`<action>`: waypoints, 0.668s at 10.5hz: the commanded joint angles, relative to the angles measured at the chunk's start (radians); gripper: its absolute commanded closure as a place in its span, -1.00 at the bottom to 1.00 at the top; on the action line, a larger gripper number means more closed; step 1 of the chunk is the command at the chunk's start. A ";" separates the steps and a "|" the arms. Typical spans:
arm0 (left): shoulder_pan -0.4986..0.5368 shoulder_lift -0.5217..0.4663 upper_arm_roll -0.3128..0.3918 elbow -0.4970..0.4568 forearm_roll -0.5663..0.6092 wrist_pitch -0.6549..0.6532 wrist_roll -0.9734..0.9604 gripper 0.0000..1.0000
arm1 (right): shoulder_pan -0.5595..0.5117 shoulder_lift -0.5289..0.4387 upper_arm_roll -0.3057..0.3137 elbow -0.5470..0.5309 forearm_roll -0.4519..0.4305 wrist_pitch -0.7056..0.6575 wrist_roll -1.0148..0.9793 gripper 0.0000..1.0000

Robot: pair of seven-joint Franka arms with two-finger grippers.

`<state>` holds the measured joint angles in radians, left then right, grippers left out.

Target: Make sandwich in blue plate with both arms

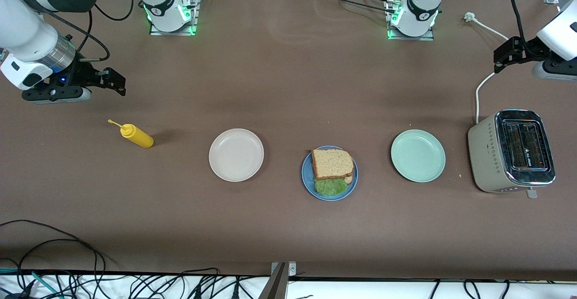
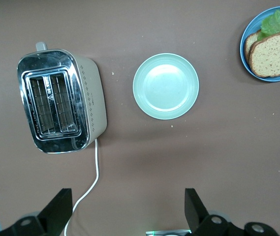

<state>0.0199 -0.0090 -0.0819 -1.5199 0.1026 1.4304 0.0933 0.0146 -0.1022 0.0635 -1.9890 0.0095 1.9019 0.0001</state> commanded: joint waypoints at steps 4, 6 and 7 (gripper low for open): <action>-0.057 0.015 0.093 0.090 -0.060 -0.057 -0.018 -1.00 | -0.018 -0.005 0.019 0.039 -0.022 0.000 -0.009 -1.00; -0.055 0.017 0.091 0.092 -0.064 -0.057 -0.017 -1.00 | -0.019 -0.007 0.016 0.039 -0.023 -0.001 0.003 -1.00; -0.051 0.021 0.093 0.095 -0.066 -0.054 -0.014 -1.00 | -0.019 -0.008 0.018 0.039 -0.022 0.000 0.006 -1.00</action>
<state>-0.0237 -0.0061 -0.0023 -1.4582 0.0579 1.3956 0.0843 0.0132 -0.1027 0.0652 -1.9591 -0.0018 1.9063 -0.0019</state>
